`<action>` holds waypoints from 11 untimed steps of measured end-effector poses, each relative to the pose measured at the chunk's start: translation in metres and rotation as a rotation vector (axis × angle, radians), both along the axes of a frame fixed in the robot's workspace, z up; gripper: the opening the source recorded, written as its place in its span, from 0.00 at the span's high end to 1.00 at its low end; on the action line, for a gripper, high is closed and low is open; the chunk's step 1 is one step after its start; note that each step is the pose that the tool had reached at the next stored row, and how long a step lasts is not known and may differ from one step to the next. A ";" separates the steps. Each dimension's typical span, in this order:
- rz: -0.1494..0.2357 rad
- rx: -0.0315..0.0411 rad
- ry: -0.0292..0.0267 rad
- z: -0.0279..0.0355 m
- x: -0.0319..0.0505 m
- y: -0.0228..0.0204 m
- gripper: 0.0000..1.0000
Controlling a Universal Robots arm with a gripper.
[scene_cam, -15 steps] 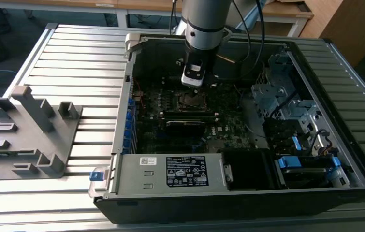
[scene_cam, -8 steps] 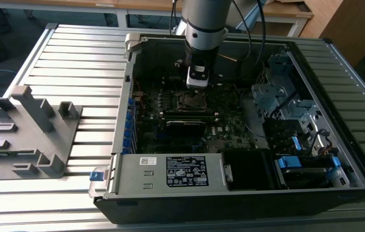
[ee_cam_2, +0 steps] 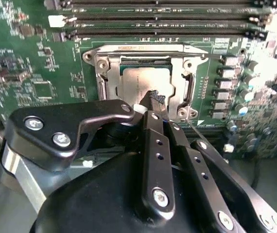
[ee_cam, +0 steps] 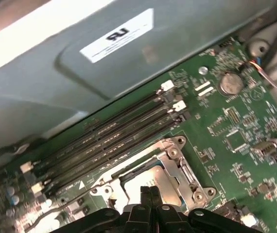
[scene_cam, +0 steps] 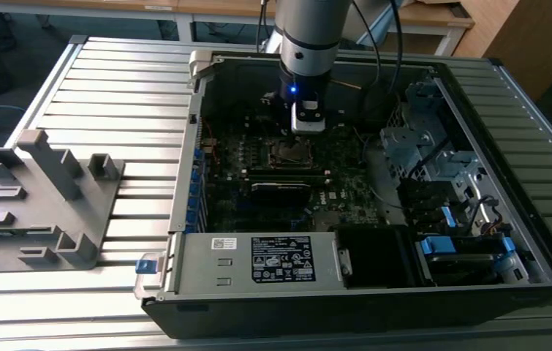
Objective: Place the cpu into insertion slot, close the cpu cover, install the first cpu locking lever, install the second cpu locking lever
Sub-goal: 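Close the cpu cover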
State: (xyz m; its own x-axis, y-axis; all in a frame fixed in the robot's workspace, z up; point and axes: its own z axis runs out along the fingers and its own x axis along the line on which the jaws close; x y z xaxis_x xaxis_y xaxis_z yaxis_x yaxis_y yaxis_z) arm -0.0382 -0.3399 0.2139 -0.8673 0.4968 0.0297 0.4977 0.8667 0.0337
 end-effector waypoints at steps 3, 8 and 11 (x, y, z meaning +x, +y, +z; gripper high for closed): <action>0.053 0.0000 0.0000 -0.0003 0.0000 0.0000 0.89; 0.141 0.0000 -0.0001 -0.0009 0.0000 0.0000 0.89; 0.193 0.0000 -0.0001 -0.0012 0.0000 0.0000 0.89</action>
State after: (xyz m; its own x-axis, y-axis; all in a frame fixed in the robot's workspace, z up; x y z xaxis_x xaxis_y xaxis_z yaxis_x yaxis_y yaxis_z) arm -0.0382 -0.3399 0.2127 -0.9465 0.3215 0.0296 0.3224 0.9460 0.0338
